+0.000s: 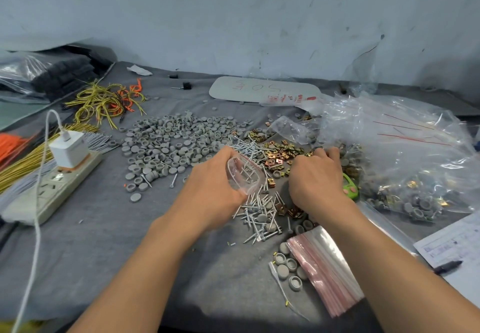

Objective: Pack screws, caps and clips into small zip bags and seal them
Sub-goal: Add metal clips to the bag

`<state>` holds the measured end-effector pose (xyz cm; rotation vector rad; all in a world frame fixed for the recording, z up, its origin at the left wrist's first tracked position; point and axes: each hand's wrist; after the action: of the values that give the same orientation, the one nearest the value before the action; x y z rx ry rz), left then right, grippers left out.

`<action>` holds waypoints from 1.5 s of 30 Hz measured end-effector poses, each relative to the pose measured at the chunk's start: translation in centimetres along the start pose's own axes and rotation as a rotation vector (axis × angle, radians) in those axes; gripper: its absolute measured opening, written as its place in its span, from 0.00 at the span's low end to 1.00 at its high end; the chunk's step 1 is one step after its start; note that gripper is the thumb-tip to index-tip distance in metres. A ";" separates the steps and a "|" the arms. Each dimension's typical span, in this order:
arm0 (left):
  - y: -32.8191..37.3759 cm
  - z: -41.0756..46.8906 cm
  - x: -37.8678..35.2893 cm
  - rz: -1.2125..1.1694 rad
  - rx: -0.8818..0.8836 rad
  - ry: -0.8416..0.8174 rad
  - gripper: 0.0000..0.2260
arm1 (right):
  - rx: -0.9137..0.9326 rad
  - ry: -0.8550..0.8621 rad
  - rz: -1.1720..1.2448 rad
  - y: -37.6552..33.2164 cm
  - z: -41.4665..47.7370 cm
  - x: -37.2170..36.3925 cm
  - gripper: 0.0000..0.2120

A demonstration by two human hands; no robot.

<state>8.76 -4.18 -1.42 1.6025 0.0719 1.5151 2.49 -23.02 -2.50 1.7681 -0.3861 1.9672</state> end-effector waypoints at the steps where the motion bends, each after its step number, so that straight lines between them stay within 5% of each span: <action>1: -0.2 0.0 0.2 0.004 0.008 -0.001 0.15 | 0.000 0.005 -0.007 0.0 0.1 -0.2 0.06; 6: -0.4 0.0 0.5 -0.012 0.020 -0.007 0.14 | -0.023 0.041 0.136 0.0 -0.1 -0.3 0.07; 10: -0.1 -0.1 0.5 0.002 0.007 -0.003 0.14 | -0.048 0.108 0.759 -0.2 -1.3 0.8 0.12; 16: 0.6 -0.4 -0.2 0.014 -0.011 -0.017 0.16 | -0.044 -0.119 1.578 -0.8 -3.7 2.3 0.09; 27: 0.7 -0.5 -0.8 0.043 -0.022 -0.005 0.16 | 0.085 -0.065 1.532 -1.0 -4.3 2.6 0.07; 36: 0.9 -0.7 -0.8 0.062 -0.034 -0.010 0.16 | -0.177 -0.365 1.913 -0.7 -3.8 2.5 0.10; 45: 1.1 -0.7 -0.7 0.071 -0.012 -0.036 0.17 | -0.143 -0.496 1.998 -1.1 -3.7 2.3 0.19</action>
<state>7.41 -4.87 -1.40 1.6370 -0.0145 1.5378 -0.30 -19.87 -0.87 1.6146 -3.2402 1.9500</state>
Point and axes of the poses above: each hand's wrist, its own z-axis towards the middle knuckle, its own x-axis out of the back of the hand, y = z × x, and after that the axes turned 4 degrees about x, right-handed
